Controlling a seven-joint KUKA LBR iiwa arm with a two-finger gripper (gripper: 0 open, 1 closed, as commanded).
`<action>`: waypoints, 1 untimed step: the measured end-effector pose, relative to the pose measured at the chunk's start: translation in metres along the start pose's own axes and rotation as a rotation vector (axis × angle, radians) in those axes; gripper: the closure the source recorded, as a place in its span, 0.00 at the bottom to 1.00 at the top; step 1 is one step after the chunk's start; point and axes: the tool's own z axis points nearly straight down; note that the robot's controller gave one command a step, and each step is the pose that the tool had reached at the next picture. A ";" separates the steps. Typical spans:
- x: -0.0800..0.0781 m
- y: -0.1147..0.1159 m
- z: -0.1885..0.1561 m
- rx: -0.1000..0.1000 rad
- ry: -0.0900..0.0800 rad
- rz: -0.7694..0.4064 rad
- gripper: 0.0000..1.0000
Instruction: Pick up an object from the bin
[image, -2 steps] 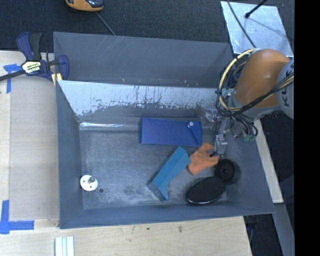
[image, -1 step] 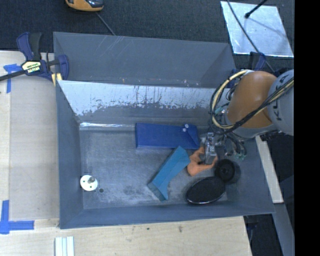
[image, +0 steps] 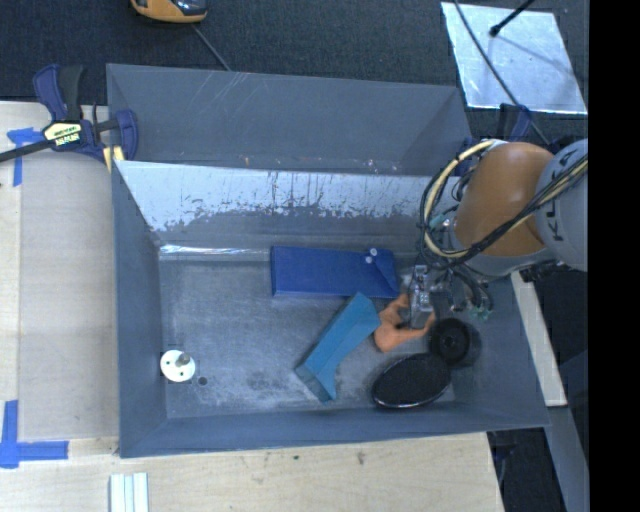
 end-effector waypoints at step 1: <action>0.015 0.031 -0.149 -0.001 -0.001 -0.022 1.00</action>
Offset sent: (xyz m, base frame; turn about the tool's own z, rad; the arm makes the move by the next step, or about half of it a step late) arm 0.0000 0.0000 0.0000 0.0000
